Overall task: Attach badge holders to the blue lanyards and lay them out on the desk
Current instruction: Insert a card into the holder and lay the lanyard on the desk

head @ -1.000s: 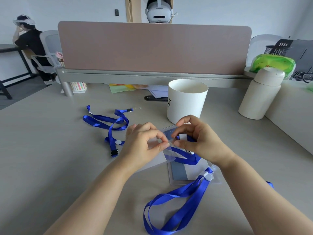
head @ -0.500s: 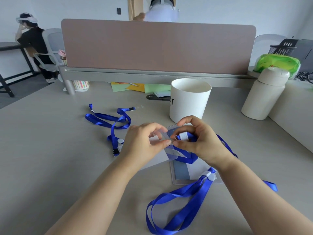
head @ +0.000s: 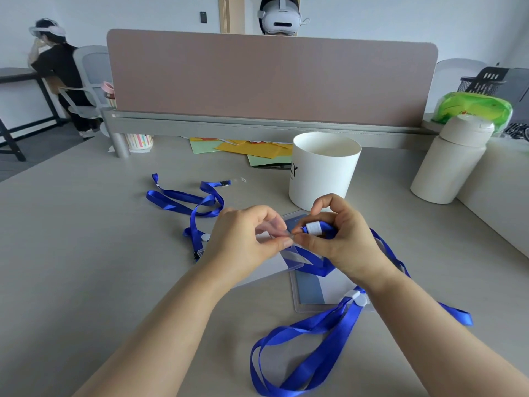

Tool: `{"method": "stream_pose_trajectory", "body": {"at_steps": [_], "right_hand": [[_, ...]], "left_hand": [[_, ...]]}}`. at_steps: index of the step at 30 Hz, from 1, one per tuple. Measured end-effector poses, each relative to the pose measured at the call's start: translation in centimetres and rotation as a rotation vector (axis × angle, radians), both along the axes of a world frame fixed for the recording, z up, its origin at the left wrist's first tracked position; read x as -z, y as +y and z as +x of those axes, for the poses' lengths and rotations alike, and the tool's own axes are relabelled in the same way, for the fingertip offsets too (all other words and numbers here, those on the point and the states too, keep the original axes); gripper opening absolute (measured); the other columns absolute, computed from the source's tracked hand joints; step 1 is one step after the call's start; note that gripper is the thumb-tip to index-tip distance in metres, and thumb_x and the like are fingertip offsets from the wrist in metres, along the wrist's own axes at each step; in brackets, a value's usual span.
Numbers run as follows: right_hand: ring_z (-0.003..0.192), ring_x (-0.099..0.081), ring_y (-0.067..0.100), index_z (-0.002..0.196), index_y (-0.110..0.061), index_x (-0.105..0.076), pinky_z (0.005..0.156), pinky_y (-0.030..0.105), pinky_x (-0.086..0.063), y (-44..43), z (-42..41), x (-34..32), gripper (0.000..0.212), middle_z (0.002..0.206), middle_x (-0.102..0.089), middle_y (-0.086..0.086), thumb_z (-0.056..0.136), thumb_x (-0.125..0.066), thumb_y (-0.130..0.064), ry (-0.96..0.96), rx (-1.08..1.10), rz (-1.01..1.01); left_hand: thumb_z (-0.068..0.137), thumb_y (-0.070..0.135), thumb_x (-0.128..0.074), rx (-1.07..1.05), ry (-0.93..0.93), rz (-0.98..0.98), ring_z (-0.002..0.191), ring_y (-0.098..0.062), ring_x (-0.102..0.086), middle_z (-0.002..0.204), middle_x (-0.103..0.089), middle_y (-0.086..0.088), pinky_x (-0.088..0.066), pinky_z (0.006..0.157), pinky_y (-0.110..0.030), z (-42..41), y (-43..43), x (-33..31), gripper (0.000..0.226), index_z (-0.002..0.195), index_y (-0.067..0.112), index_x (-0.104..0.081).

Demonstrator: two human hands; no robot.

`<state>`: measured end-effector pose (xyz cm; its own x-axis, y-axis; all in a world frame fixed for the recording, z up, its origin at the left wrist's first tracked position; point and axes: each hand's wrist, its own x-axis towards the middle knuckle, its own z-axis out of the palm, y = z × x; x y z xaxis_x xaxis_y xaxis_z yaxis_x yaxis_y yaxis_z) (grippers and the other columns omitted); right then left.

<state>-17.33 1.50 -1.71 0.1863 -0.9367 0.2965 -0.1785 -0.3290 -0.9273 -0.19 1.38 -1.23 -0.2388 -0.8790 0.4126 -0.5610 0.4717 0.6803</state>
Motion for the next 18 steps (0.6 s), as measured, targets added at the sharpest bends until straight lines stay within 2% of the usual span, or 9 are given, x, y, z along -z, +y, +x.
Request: {"method": "stream_pose_trajectory", "body": {"at_steps": [4, 8, 12, 15, 18], "right_hand": [[0.070, -0.070, 0.015, 0.086, -0.012, -0.048, 0.066, 0.021, -0.056, 0.02, 0.02, -0.07, 0.030, 0.072, -0.073, -0.005, 0.073, -0.069, 0.005, -0.025, -0.018, 0.020], [0.075, -0.070, 0.020, 0.091, -0.011, -0.050, 0.076, 0.031, -0.059, 0.09, -0.14, -0.17, 0.031, 0.081, -0.074, 0.004, 0.072, -0.071, 0.004, -0.019, -0.052, 0.053], [0.077, -0.064, 0.042, 0.091, -0.017, -0.050, 0.077, 0.045, -0.056, 0.06, -0.29, -0.29, 0.034, 0.083, -0.073, 0.015, 0.072, -0.073, -0.001, 0.038, -0.047, 0.052], [0.076, -0.065, 0.041, 0.091, -0.018, -0.049, 0.072, 0.042, -0.057, 0.14, -0.20, -0.39, 0.035, 0.082, -0.073, 0.015, 0.073, -0.072, 0.001, 0.079, -0.046, 0.027], [0.066, -0.066, 0.026, 0.088, -0.016, -0.046, 0.063, 0.027, -0.057, 0.19, -0.14, -0.51, 0.035, 0.076, -0.073, 0.007, 0.073, -0.071, 0.003, 0.093, -0.034, 0.007]], "left_hand": [[0.070, 0.024, -0.077, -0.020, 0.030, 0.008, 0.068, 0.000, -0.063, 0.056, -0.058, 0.025, -0.050, 0.084, -0.046, 0.08, 0.29, -0.32, 0.027, 0.066, 0.037, -0.054], [0.069, 0.022, -0.079, -0.033, 0.038, 0.014, 0.069, 0.006, -0.061, 0.050, -0.058, 0.026, -0.049, 0.086, -0.046, 0.12, 0.41, -0.31, 0.034, 0.061, 0.040, -0.051], [0.069, 0.021, -0.079, -0.027, 0.040, 0.021, 0.074, 0.001, -0.062, 0.051, -0.058, 0.034, -0.049, 0.087, -0.045, 0.17, 0.41, -0.35, 0.034, 0.060, 0.040, -0.052], [0.068, 0.022, -0.079, -0.030, 0.034, 0.022, 0.077, 0.001, -0.060, 0.050, -0.058, 0.025, -0.049, 0.087, -0.042, 0.13, 0.46, -0.46, 0.034, 0.060, 0.040, -0.051], [0.069, 0.024, -0.078, -0.016, 0.010, 0.024, 0.077, 0.012, -0.058, 0.055, -0.057, 0.023, -0.050, 0.086, -0.038, 0.03, 0.53, -0.64, 0.034, 0.061, 0.041, -0.050]]}}
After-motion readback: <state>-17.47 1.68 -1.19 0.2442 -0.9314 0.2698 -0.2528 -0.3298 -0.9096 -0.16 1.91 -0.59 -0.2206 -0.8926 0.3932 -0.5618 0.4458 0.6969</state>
